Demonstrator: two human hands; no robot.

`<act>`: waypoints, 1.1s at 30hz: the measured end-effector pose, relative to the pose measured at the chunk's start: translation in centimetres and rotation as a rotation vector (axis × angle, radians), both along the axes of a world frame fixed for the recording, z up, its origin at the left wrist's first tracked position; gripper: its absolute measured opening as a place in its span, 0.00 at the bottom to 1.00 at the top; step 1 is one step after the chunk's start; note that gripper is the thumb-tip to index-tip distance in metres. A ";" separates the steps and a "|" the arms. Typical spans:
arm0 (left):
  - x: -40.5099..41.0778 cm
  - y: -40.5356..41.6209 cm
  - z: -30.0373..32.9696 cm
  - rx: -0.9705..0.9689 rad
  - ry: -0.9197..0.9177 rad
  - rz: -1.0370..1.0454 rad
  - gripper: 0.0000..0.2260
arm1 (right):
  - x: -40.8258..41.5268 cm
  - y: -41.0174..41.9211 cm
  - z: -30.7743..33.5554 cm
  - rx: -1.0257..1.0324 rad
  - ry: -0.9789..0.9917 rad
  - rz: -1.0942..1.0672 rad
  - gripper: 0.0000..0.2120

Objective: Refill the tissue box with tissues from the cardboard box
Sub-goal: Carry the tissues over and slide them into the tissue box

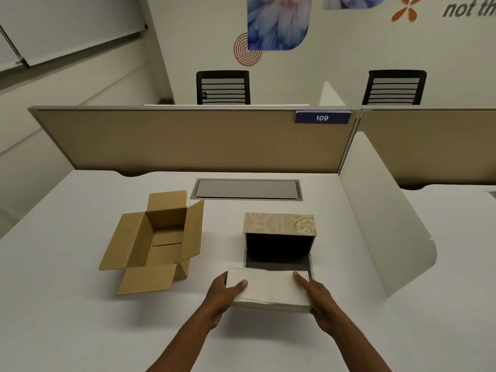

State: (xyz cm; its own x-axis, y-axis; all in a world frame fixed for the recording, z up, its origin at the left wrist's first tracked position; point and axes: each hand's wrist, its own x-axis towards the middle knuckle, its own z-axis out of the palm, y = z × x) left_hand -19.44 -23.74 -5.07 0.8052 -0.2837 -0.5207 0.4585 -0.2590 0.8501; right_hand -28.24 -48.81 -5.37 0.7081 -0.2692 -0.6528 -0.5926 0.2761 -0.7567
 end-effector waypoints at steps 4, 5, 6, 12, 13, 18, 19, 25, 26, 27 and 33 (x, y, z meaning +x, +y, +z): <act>1.6 -1.7 -0.3 -0.054 0.021 -0.041 0.14 | 0.9 -1.7 -0.6 -0.019 -0.004 0.006 0.23; 2.1 -2.1 -0.4 -0.072 0.026 -0.053 0.14 | 1.2 -2.1 -0.8 -0.031 -0.016 0.004 0.23; 2.6 -2.4 -0.5 -0.087 0.030 -0.064 0.15 | 1.5 -2.5 -1.0 -0.044 -0.023 0.000 0.23; 4.6 -5.5 -0.3 -0.094 0.043 -0.022 0.12 | 4.0 -4.1 -1.6 -0.124 -0.014 -0.032 0.28; 4.8 -6.0 -0.3 -0.073 0.034 -0.010 0.11 | 4.5 -4.2 -1.6 -0.135 -0.008 -0.036 0.29; 5.7 -7.7 -0.4 0.014 -0.013 0.035 0.07 | 6.1 -4.6 -1.9 -0.181 0.008 -0.036 0.27; 5.8 -7.8 -0.6 0.019 -0.017 0.035 0.07 | 6.3 -4.7 -2.0 -0.199 0.007 -0.037 0.27; 6.2 -7.8 -2.1 0.054 -0.005 0.041 0.12 | 6.9 -4.8 -2.8 -0.287 0.031 -0.047 0.25; 6.3 -7.8 -2.1 0.054 -0.002 0.047 0.12 | 6.9 -4.7 -2.8 -0.304 0.031 -0.053 0.25; 6.3 -7.8 -2.2 0.052 0.000 0.052 0.11 | 6.9 -4.6 -2.8 -0.320 0.028 -0.057 0.24; 7.1 -7.7 -2.1 0.104 0.040 0.056 0.11 | 7.0 -4.4 -2.9 -0.419 0.010 -0.020 0.24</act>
